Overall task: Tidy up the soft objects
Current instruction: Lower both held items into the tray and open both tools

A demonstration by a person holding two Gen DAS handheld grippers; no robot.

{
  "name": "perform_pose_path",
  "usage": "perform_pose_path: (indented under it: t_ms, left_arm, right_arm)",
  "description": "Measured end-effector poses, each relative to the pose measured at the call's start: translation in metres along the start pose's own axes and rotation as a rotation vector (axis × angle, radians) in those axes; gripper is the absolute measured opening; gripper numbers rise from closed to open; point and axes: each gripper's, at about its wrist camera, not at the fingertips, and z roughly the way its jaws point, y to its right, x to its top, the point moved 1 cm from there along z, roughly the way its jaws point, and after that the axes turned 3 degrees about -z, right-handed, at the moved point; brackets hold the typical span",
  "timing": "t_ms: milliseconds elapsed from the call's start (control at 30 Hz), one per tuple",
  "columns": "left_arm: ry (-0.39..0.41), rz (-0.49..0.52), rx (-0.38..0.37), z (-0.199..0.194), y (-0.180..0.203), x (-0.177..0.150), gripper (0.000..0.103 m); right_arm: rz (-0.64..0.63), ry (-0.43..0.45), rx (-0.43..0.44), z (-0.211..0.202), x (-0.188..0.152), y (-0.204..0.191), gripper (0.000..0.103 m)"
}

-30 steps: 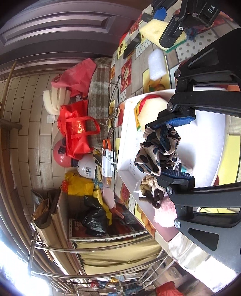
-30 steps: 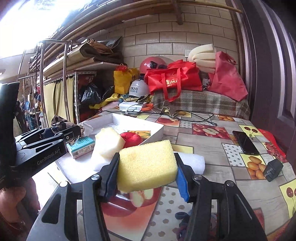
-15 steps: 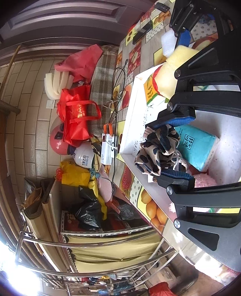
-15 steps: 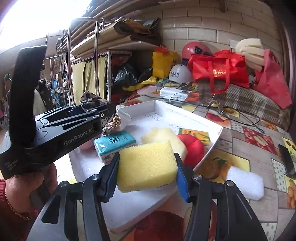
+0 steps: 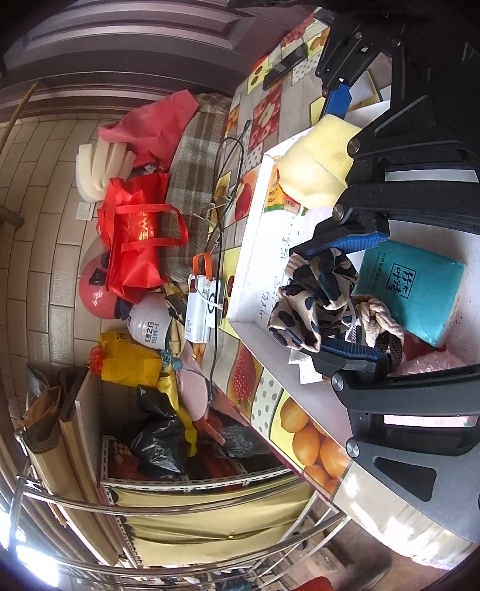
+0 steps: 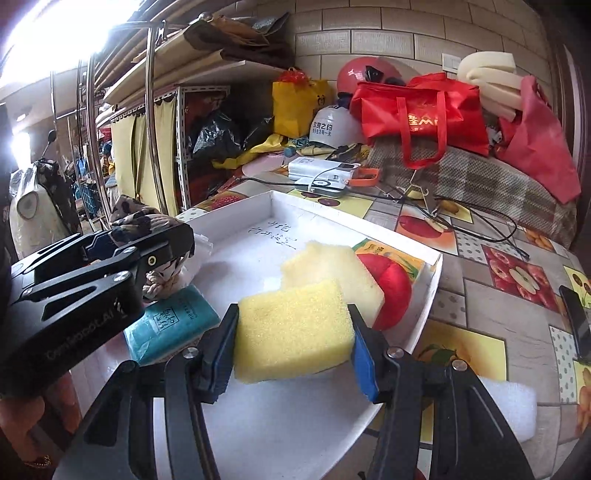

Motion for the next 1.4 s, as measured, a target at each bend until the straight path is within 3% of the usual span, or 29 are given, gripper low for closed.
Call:
perform_pose_path:
  t_ms: [200,500,1400]
  left_arm:
    - [0.024,-0.009,0.006,-0.005,-0.001,0.0,0.04]
    - [0.012,0.015,0.022,-0.003,0.002,0.0,0.04]
    - [0.014,0.014,0.019,-0.005,0.002,0.004,0.04]
  right_arm:
    - [-0.02,0.023,-0.014,-0.002,0.002,-0.002,0.054]
    - [-0.005,0.196,-0.106,-0.032,0.001,-0.001,0.054]
    - [-0.017,0.229,-0.106,-0.037,0.001,-0.005,0.055]
